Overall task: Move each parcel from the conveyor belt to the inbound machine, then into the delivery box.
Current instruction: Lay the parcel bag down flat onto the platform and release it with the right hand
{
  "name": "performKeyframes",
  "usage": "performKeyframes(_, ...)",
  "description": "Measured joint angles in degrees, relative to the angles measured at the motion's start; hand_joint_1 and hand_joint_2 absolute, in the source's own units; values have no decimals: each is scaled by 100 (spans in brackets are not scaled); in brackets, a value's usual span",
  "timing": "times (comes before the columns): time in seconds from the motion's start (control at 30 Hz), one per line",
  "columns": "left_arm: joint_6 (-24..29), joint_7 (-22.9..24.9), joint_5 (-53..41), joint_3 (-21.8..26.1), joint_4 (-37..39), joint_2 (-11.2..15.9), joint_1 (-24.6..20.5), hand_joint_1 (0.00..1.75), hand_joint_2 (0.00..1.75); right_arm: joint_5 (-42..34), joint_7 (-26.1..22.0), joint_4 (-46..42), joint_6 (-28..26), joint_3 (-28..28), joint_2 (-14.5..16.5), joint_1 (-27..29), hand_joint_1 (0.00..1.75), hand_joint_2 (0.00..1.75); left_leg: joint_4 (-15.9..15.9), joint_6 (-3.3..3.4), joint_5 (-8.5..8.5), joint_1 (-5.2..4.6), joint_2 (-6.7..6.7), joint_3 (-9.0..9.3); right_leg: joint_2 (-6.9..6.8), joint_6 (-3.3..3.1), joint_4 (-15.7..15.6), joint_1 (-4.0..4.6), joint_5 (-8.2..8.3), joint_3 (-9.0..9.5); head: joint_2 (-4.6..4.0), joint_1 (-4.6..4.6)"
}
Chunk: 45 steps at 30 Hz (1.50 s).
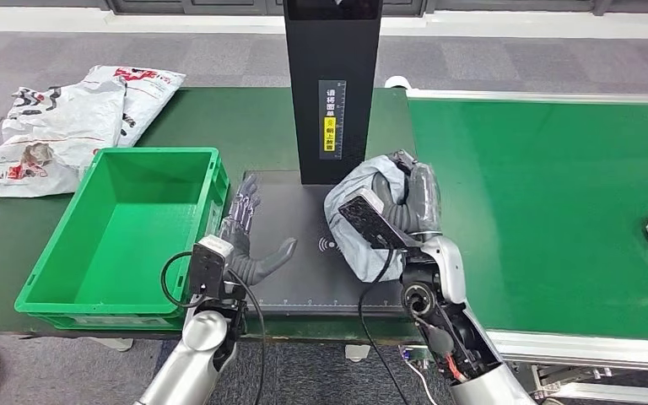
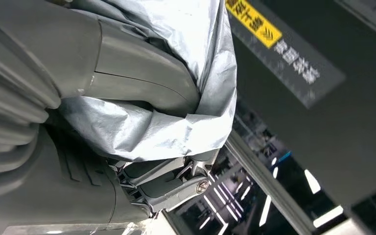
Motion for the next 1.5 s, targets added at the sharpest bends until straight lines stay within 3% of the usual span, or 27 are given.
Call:
performKeyframes(0.13, 22, -3, 53, -58, 84, -22, -60, 0, 175, -38, -11, 573, 7, 78, 156, -326, 175, 175, 0, 0, 0, 0, -1, 0, 0, 0, 0, -1, 0, -1, -1, 0)
performKeyframes(0.17, 26, -3, 55, -75, 101, -26, -70, 0, 175, -42, -14, 676, 6, 96, 185, -384, 143, 175, 0, 0, 0, 0, -2, 0, -1, 0, 0, -1, 0, 0, -1, 1)
performKeyframes(0.27, 28, -3, 61, -106, 150, -27, -90, 0, 175, -50, -12, 944, -8, 128, 254, -524, 12, 175, 0, 0, 0, 0, -2, 0, -1, 0, 0, -1, 0, 0, -1, 0)
performKeyframes(0.3, 30, -3, 66, -109, 163, -27, -95, 0, 175, -48, -6, 1038, -29, 133, 273, -568, 0, 175, 0, 0, 0, 0, -2, 0, -1, 0, 0, 0, 0, 0, -1, 0)
performKeyframes(0.43, 43, -3, 100, -110, 196, -27, -105, 0, 175, -152, -55, 1387, -166, 144, 352, -690, 0, 175, 0, 0, 0, 0, -2, 1, -1, 0, 0, 0, 0, 0, 0, 0)
performKeyframes(0.6, 58, -2, 116, -111, 211, -22, -118, 0, 175, -801, -335, 1607, -58, 144, 386, -711, 0, 175, 0, 0, 0, 0, -2, 1, -1, 0, 0, 0, 0, 0, 0, 0)
performKeyframes(1.03, 91, -14, 102, -110, 212, 31, -113, 0, 175, -1542, -796, 1334, -107, 117, 300, -518, 0, 175, 1, 0, 0, 0, -1, 2, 0, 0, 0, 0, 0, -1, 0, -1)
performKeyframes(1.17, 122, -29, 87, -110, 213, 45, -104, 0, 175, -1885, -1137, 779, -403, 98, 235, -309, 0, 175, 2, 0, 0, 0, -2, 2, -1, 0, 0, 0, 0, -1, 1, -1)
performKeyframes(1.33, 208, -105, 118, -111, 258, 89, -80, 0, 175, -2240, -1681, -723, -1076, 60, 83, 242, 0, 175, 2, 1, -5, 0, -2, 2, 0, 1, 0, -1, -2, -3, -1, 0)
performKeyframes(1.5, 231, -185, 180, -111, 333, 129, -75, 0, 175, -2494, -1823, -1995, -1274, -18, -53, 644, 0, 175, 2, 3, -8, -1, 2, 3, 2, 1, -1, -2, -3, -4, 0, 0)
